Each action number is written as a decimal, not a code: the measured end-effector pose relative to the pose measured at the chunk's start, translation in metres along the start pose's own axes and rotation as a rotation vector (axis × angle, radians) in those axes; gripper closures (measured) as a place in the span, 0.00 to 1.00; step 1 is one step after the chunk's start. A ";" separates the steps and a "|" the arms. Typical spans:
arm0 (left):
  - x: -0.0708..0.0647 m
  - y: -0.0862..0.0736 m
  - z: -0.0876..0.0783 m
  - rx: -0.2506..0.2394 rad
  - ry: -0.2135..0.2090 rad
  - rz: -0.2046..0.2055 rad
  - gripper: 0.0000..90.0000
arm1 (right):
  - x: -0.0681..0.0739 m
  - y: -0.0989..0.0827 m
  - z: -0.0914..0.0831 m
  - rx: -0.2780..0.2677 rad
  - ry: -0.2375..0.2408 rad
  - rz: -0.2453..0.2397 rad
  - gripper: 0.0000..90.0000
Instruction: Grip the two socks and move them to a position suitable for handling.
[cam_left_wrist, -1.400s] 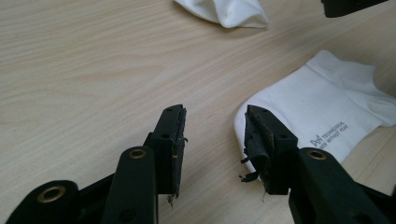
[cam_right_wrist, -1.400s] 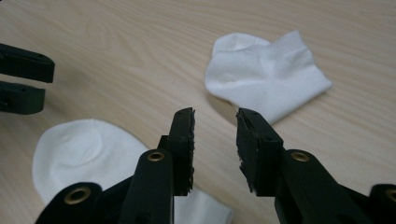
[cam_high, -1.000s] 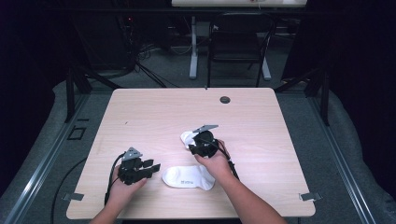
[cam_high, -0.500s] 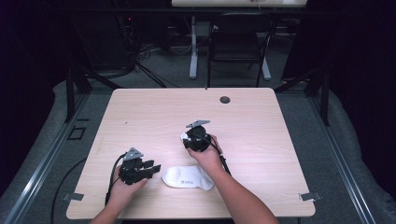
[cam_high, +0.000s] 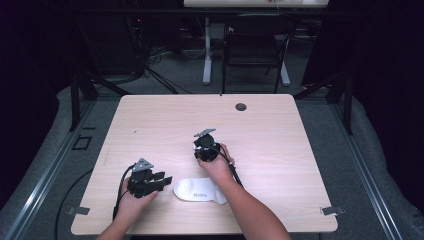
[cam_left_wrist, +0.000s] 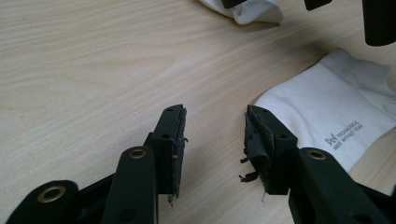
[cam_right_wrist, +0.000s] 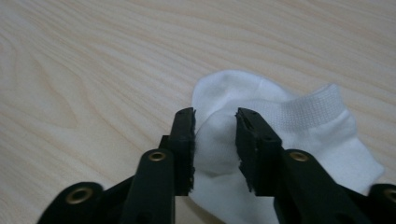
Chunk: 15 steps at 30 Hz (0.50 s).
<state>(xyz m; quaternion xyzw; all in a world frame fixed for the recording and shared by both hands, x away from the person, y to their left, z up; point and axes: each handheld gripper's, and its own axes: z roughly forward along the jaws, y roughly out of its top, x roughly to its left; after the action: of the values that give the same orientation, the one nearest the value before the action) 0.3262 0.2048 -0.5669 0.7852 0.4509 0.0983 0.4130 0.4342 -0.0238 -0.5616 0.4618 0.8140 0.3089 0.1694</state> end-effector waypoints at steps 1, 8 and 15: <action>0.000 0.000 0.000 -0.002 0.002 0.000 0.65 | 0.000 0.000 0.001 0.002 0.002 0.001 0.80; 0.000 0.000 0.000 0.000 0.003 -0.001 0.65 | -0.001 -0.002 0.001 0.035 0.013 0.001 0.96; 0.000 0.000 0.001 0.000 0.002 0.002 0.65 | 0.002 -0.010 -0.007 0.041 0.046 -0.015 0.98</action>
<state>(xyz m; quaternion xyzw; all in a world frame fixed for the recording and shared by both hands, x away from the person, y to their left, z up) 0.3265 0.2039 -0.5674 0.7854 0.4506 0.0995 0.4125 0.4226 -0.0287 -0.5625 0.4521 0.8272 0.3013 0.1436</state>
